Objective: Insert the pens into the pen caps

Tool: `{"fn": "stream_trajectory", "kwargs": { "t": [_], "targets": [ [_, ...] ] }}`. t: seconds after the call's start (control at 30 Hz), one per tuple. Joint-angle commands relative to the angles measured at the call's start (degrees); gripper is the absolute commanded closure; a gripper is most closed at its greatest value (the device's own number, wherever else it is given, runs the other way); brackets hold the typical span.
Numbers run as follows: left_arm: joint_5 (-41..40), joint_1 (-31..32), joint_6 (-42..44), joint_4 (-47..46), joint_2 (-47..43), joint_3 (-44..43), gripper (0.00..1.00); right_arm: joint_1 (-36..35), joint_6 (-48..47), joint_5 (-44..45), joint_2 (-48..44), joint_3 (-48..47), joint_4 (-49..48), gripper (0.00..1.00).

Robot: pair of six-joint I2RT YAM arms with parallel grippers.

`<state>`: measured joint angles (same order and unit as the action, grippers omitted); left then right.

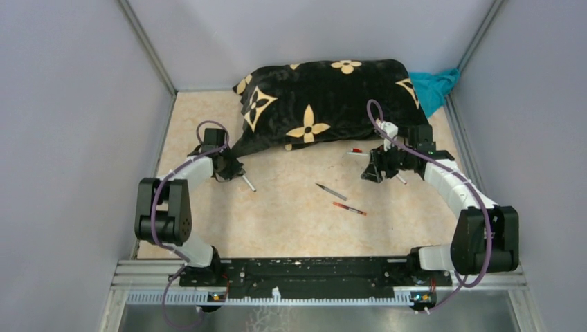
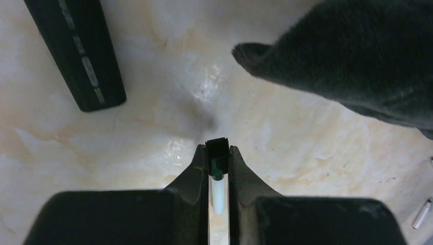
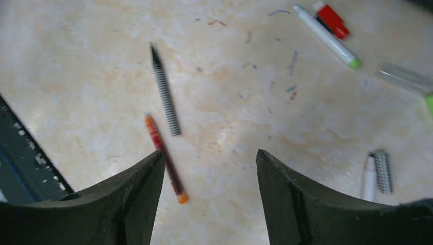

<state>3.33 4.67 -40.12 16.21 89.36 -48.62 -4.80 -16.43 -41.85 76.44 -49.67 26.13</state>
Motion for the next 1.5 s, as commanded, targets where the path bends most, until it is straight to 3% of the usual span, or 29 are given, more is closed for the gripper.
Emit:
{"fn": "stream_trajectory", "kwargs": {
  "t": [0.0, 0.2, 0.4, 0.47, 0.63, 0.83, 1.17, 1.47],
  "targets": [
    [-2.8, -2.0, 5.2, 3.6, 4.8, -2.7, 0.87, 3.1, -0.4, 11.7, -2.0, 1.2, -2.2, 0.34],
    [-2.9, -3.4, 5.4, 3.8, 5.6, -3.8, 0.68, 7.6, -1.9, 20.0, -1.3, 1.9, -2.7, 0.35],
    [-2.8, -3.4, 6.0, 5.8, 1.5, -4.5, 0.45, 12.2, -3.3, 22.0, 2.2, 0.4, -2.2, 0.48],
    [-2.9, -3.4, 6.2, 6.6, -0.7, -4.4, 0.42, 13.0, -4.0, 21.5, 3.7, -0.4, -1.6, 0.51],
    [-2.4, -3.4, 7.6, 8.9, -6.6, -4.1, 0.41, 13.3, -5.6, 20.8, 6.4, -1.8, -0.6, 0.52],
    [6.6, -3.4, 10.8, 7.5, -14.7, -2.4, 0.38, 13.3, -7.0, 21.7, 8.4, -2.7, -0.3, 0.54],
    [24.3, -3.5, 3.5, -9.7, -25.9, 5.8, 0.38, 13.3, -8.4, 22.3, 12.3, -3.2, -2.1, 0.59],
    [25.6, -3.5, -2.1, -18.0, -29.6, 9.2, 0.37, 13.3, -10.0, 23.6, 14.7, -3.5, -2.9, 0.63]
  ]
}}
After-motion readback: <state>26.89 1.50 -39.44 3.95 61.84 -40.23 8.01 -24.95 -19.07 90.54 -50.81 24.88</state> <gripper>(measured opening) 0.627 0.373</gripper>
